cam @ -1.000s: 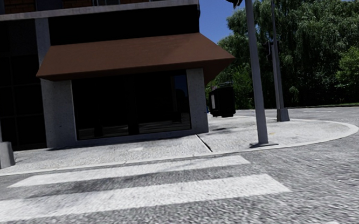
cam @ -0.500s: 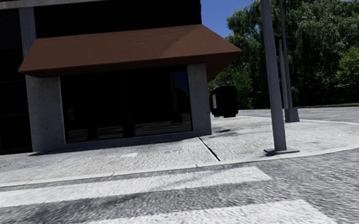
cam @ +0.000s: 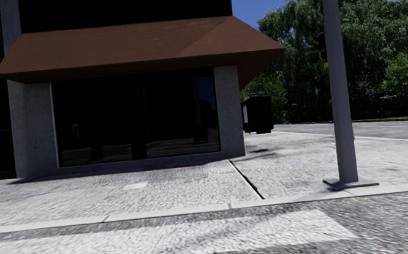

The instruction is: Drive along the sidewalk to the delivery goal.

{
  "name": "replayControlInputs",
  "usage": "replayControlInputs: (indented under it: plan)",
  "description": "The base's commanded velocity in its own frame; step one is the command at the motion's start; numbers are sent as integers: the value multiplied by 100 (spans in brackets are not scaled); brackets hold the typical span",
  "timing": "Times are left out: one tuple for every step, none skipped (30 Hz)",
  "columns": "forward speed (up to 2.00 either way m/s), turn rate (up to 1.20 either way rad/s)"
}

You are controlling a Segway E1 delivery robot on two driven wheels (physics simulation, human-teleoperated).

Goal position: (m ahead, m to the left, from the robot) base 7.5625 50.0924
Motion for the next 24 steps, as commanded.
replayControlInputs:
  plan:
    - [135,0]
    - [135,0]
    - [135,0]
    - [135,0]
    - [135,0]
    - [135,0]
    - [135,0]
    - [135,0]
    - [135,0]
    - [135,0]
    - [135,0]
    - [135,0]
    - [135,0]
    - [135,0]
    - [135,0]
    - [135,0]
    - [135,0]
    - [135,0]
    - [135,0]
    - [135,0]
    - [135,0]
    - [135,0]
    - [135,0]
    - [135,0]
